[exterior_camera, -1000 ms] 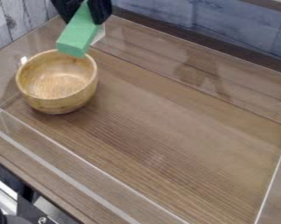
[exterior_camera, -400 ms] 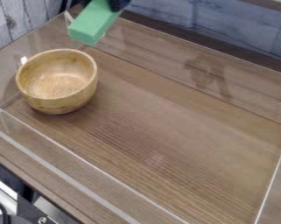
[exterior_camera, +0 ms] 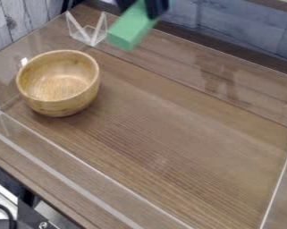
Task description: Move green object from inside the wooden bowl to the table next to it
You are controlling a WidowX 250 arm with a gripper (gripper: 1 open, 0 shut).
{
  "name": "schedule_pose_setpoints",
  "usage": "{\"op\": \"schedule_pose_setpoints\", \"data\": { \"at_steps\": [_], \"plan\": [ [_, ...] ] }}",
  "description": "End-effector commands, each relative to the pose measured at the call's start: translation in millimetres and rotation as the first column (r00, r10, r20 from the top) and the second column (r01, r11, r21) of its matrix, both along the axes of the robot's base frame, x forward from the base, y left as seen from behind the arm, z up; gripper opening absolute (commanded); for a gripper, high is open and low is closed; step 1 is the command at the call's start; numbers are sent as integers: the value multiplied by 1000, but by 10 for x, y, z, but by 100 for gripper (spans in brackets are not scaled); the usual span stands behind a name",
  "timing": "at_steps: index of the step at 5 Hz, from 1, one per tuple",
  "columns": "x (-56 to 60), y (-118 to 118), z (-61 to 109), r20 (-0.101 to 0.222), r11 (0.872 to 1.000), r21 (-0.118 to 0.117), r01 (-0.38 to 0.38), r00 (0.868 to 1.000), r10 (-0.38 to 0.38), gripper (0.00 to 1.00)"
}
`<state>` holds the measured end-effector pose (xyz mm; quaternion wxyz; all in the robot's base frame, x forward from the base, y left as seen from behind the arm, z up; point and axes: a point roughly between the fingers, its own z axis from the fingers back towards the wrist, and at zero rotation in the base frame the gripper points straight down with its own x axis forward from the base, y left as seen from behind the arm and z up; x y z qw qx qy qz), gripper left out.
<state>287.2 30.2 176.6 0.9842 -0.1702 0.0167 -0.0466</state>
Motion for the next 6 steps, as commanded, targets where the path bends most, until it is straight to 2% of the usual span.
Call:
{"op": "schedule_pose_setpoints", "data": {
  "at_steps": [1, 2, 4, 6],
  "plan": [
    [214, -6, -31, 57, 997, 39, -61, 997, 59, 0],
    [359, 14, -244, 48, 989, 59, -136, 990, 134, 0],
    [463, 218, -372, 49, 995, 83, -47, 998, 43, 0],
    [642, 199, -554, 57, 991, 89, -102, 994, 97, 0]
  ]
}}
